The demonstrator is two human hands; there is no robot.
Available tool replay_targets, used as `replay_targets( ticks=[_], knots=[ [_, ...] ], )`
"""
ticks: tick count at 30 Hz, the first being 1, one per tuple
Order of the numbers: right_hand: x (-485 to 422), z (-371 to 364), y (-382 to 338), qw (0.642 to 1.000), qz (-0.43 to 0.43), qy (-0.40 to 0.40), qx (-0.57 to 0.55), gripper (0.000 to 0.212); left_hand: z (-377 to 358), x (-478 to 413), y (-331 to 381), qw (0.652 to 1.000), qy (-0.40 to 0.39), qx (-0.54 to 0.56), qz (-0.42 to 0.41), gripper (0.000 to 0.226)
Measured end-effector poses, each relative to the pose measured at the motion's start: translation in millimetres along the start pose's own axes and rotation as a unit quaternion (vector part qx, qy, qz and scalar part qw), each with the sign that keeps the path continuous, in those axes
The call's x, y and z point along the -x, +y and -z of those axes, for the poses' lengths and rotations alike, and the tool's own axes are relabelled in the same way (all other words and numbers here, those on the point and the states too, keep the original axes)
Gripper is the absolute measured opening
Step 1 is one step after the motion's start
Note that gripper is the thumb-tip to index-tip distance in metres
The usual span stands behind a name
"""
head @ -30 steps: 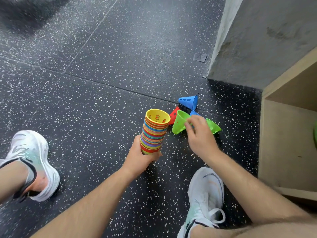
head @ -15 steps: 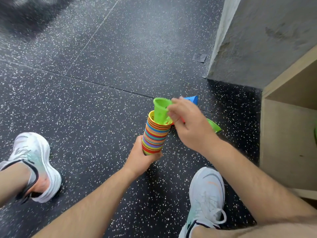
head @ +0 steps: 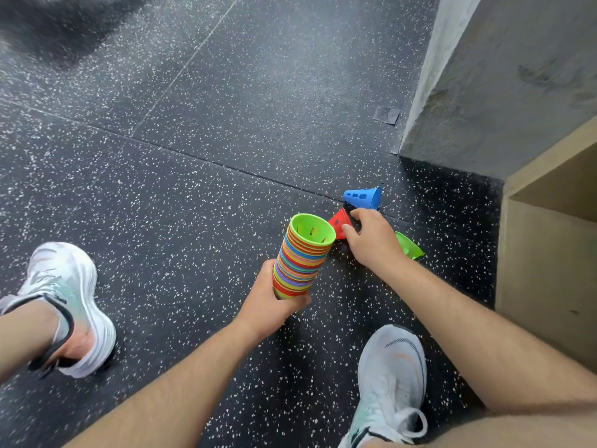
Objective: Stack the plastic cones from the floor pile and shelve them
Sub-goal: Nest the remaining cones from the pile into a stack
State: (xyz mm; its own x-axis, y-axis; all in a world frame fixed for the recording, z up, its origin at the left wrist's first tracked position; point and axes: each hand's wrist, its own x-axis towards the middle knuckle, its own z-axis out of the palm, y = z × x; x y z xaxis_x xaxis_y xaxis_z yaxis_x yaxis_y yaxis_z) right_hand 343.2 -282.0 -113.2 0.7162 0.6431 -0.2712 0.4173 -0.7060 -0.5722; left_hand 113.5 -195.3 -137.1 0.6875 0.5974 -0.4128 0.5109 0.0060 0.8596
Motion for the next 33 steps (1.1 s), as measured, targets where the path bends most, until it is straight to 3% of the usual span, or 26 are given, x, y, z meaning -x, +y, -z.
replay_targets(
  ticks=[9, 12, 17, 22, 25, 28, 31, 33],
  knots=[
    [-11.5, -7.9, 7.1, 0.997, 0.016, -0.003, 0.077, 0.027, 0.3, -1.5, -2.1, 1.000, 0.010, 0.011, 0.004, 0.063],
    [-5.5, 1.6, 6.3, 0.997, 0.064, 0.038, 0.022, 0.021, -0.9, -4.4, -3.4, 1.000, 0.005, 0.017, 0.007, 0.064],
    [5.6, 33.7, -2.3, 0.973, 0.128, 0.171, -0.081, 0.020, -4.4, -8.8, -3.9, 1.000, -0.003, 0.022, 0.021, 0.061],
    [19.3, 62.1, -17.5, 0.951, 0.193, 0.192, -0.145, 0.019, -6.8, -13.4, -6.8, 1.000, 0.007, 0.006, 0.018, 0.058],
    [30.5, 62.9, -27.3, 0.944, 0.241, 0.169, -0.150, 0.018, -8.6, -12.3, -4.5, 1.000, 0.011, -0.001, 0.018, 0.057],
    [40.6, 51.8, -28.1, 0.952, 0.282, 0.073, -0.093, 0.021, -11.0, -10.8, -0.8, 1.000, 0.016, -0.010, 0.015, 0.059],
    [47.1, 42.4, -23.6, 0.965, 0.244, -0.023, -0.095, 0.029, -11.7, -12.3, 0.4, 1.000, 0.015, 0.001, 0.017, 0.060],
    [43.5, 38.7, -19.4, 0.968, 0.207, -0.015, -0.140, 0.030, -10.0, -14.0, -1.4, 1.000, 0.013, -0.002, 0.021, 0.059]
  ],
)
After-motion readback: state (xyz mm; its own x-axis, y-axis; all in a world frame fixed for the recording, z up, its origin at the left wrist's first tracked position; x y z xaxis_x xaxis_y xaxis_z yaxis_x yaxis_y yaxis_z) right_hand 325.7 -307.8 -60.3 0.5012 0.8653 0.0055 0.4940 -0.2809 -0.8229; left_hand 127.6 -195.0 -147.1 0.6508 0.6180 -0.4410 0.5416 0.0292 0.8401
